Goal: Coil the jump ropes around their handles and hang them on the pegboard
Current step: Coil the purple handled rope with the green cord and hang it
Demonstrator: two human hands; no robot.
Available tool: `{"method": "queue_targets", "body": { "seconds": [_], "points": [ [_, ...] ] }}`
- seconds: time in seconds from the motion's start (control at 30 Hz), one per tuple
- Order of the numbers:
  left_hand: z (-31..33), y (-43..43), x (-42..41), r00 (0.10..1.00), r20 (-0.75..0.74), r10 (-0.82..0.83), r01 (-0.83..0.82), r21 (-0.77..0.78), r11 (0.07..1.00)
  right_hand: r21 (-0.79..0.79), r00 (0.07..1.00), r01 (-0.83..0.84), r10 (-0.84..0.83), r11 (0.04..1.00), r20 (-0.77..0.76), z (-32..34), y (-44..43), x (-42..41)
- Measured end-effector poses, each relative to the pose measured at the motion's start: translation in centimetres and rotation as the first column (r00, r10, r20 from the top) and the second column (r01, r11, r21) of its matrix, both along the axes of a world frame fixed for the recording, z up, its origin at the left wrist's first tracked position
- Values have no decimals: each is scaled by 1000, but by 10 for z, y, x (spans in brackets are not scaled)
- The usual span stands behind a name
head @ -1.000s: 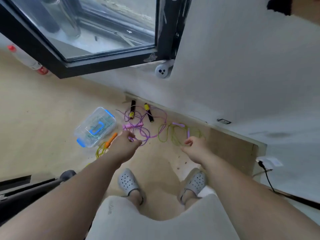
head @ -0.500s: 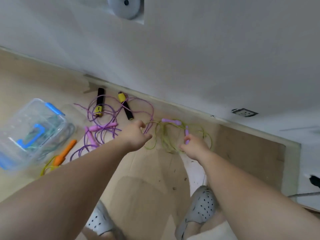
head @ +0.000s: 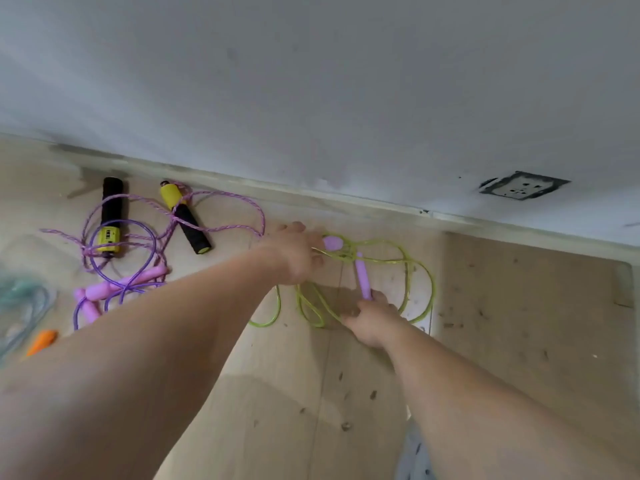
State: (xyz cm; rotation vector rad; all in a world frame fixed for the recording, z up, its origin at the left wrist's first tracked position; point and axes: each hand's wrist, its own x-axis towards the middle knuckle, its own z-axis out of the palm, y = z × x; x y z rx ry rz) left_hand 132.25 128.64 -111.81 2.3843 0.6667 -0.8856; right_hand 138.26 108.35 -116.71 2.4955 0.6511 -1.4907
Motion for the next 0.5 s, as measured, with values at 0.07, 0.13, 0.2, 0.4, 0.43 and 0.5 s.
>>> {"method": "queue_targets", "body": {
  "seconds": [0.07,0.13,0.2,0.4,0.43,0.5],
  "points": [
    [-4,-5,5,992,-85,-96,100,44,994,-1,997,-66,66,998,31,-6,-9,-1],
    [-6,-11,5,983,-144,-111,117,34,993,4,994,-86,85,996,61,-11,-12,0],
    [-10,-15,-2,982,-167,-86,91,26,995,21,993,-90,88,996,74,-9,-10,2],
    [-1,-8,-35,998,-10,55,-56,-28,998,135,1000,-22,19,991,23,18,-2,0],
    [9,-8,-42,998,-6,60,-60,-11,998,134,1000,4,-8,991,30,29,-3,-2],
    [39,-7,-61,997,1,72,-72,30,997,140,996,82,-87,987,30,59,-6,-8]
  ]
}}
